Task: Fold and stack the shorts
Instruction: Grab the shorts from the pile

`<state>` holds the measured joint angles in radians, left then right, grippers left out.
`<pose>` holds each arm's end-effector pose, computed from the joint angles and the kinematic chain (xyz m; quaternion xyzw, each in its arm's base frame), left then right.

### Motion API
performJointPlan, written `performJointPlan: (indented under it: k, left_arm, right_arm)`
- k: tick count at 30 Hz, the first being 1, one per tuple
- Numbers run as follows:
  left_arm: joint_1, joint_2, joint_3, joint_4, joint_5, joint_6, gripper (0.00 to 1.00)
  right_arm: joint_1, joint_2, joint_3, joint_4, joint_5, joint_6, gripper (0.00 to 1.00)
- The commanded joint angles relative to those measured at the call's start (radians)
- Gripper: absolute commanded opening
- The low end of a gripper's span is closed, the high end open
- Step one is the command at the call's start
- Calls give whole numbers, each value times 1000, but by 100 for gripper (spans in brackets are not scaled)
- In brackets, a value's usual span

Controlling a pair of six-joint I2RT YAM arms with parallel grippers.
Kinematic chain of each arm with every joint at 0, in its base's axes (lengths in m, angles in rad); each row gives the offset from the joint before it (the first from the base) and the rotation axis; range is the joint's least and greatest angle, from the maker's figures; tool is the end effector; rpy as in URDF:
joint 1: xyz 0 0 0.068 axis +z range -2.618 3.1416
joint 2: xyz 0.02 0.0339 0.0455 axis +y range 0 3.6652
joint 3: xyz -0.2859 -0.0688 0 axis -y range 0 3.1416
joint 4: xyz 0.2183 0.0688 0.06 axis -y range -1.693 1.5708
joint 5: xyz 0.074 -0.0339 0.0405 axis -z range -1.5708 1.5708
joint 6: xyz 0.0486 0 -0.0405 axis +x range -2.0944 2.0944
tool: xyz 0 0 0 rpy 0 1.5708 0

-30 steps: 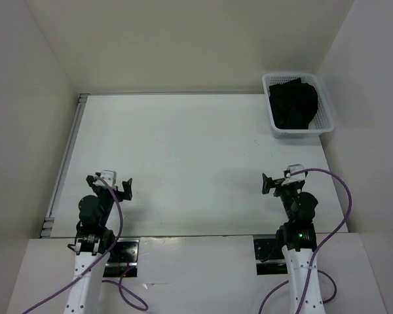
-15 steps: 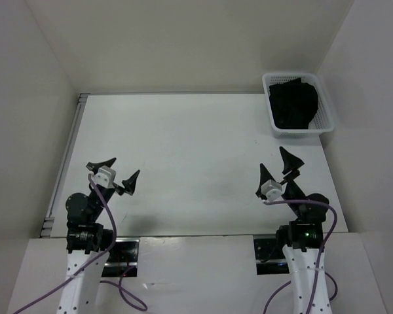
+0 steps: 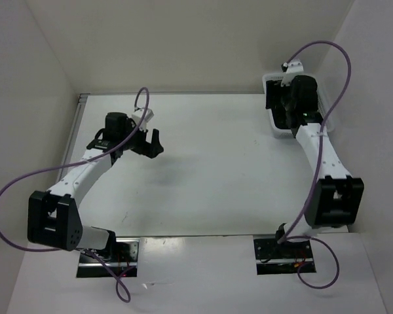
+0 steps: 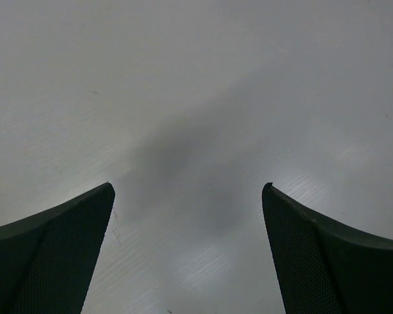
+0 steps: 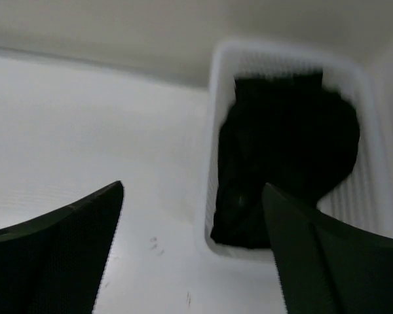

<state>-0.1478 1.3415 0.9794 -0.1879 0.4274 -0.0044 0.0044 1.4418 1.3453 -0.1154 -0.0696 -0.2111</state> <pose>0.2752 -0.0613 0.3089 0.1644 0.8431 -0.2208 0.4620 0.3260 0.0048 0.4100 -0.1053 0.7706 -0.0379 0.6274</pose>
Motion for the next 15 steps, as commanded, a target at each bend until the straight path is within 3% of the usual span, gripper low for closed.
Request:
performJointPlan:
  k: [1, 4, 8, 15]
  left_arm:
    - [-51, 47, 73, -99, -145, 4, 100]
    - [-52, 88, 102, -108, -159, 4, 100]
    - [-52, 139, 142, -117, -154, 4, 100]
    - [-52, 183, 171, -116, -165, 4, 100]
  right_arm:
    - [-21, 95, 55, -93, 245, 183, 86]
    - [-87, 189, 78, -27, 320, 229, 77]
    - [-187, 350, 188, -96, 312, 285, 76]
    - [-216, 500, 233, -112, 217, 219, 88]
